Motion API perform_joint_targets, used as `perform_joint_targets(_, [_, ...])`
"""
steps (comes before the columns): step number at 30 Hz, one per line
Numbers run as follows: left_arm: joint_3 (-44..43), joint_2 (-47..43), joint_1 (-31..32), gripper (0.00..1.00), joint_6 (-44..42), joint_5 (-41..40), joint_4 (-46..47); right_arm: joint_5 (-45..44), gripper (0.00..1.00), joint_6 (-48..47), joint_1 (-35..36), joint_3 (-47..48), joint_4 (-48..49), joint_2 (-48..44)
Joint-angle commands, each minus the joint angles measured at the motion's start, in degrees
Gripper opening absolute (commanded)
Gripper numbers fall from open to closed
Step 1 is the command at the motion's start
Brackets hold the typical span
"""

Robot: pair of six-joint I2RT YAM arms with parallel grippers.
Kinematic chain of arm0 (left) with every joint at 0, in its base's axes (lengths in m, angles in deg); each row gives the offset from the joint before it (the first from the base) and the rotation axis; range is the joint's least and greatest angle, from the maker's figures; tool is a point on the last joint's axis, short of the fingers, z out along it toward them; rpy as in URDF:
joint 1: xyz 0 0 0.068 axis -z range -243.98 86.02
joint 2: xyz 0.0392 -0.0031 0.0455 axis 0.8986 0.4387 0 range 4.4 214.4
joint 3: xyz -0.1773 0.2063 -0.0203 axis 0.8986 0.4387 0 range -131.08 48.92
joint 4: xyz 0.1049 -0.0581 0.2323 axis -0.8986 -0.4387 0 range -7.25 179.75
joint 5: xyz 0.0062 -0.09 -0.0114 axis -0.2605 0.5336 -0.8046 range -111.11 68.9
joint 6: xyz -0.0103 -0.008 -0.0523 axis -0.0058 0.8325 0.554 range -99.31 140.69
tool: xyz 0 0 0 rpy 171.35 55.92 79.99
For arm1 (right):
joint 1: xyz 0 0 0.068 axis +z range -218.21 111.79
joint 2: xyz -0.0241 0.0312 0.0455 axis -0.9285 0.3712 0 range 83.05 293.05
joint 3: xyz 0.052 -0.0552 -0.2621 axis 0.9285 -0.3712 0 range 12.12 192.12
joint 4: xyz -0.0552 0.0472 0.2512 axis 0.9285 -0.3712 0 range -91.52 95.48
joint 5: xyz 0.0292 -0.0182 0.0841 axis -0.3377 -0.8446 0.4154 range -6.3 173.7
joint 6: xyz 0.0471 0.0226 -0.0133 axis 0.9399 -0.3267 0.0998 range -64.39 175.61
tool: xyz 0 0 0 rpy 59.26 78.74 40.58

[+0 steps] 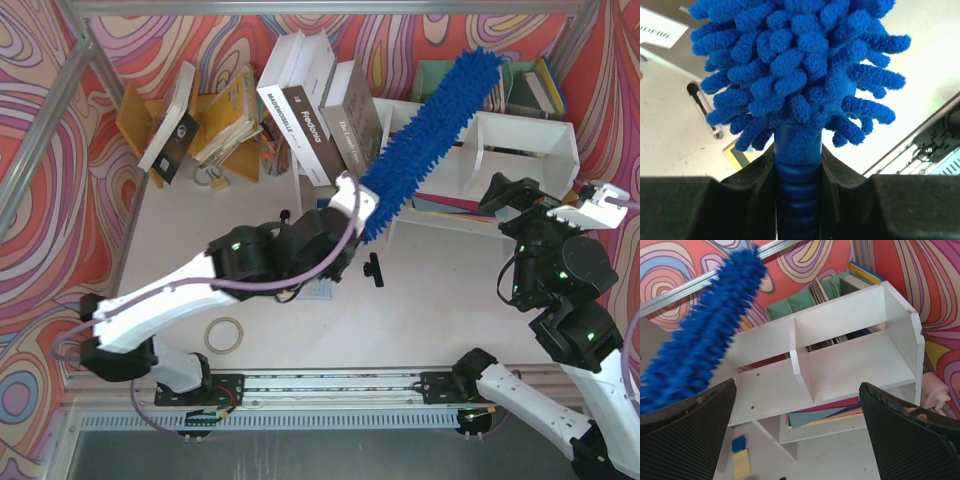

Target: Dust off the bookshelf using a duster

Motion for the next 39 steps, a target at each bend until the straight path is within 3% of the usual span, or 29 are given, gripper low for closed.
perform_joint_targets(1, [-9.2, 7.9, -3.5, 0.00, -3.3, 5.8, -1.9, -1.7, 0.99, 1.5, -0.2, 1.8, -3.2, 0.3])
perform_joint_targets(10, [-31.1, 27.1, -7.6, 0.00, -7.6, 11.9, -14.8, -1.3, 0.99, 6.0, -0.3, 8.1, -11.0, 6.2])
perform_joint_targets(13, [-39.9, 31.3, -7.5, 0.00, -8.9, 15.3, -19.3, -1.5, 0.99, 6.0, -0.2, 7.6, -9.8, 6.4])
perform_joint_targets(15, [-40.7, 31.6, -7.2, 0.00, -9.6, 18.7, -19.5, -1.7, 0.99, 5.5, -0.3, 6.2, -7.8, 5.8])
perform_joint_targets(23, [-26.6, 22.3, -0.8, 0.00, -12.7, 22.4, -11.8, -3.2, 0.99, 2.9, -0.2, 3.4, -3.8, 4.5])
perform_joint_targets(33, [14.7, -2.4, 3.9, 0.00, -13.1, 22.2, 14.8, 0.3, 0.99, 2.3, -0.2, 1.4, -1.2, 2.5])
perform_joint_targets(39, [28.9, -10.5, 3.8, 0.00, -14.0, 21.9, 23.3, 4.4, 0.99, 2.1, -0.2, -0.4, 0.0, 1.2])
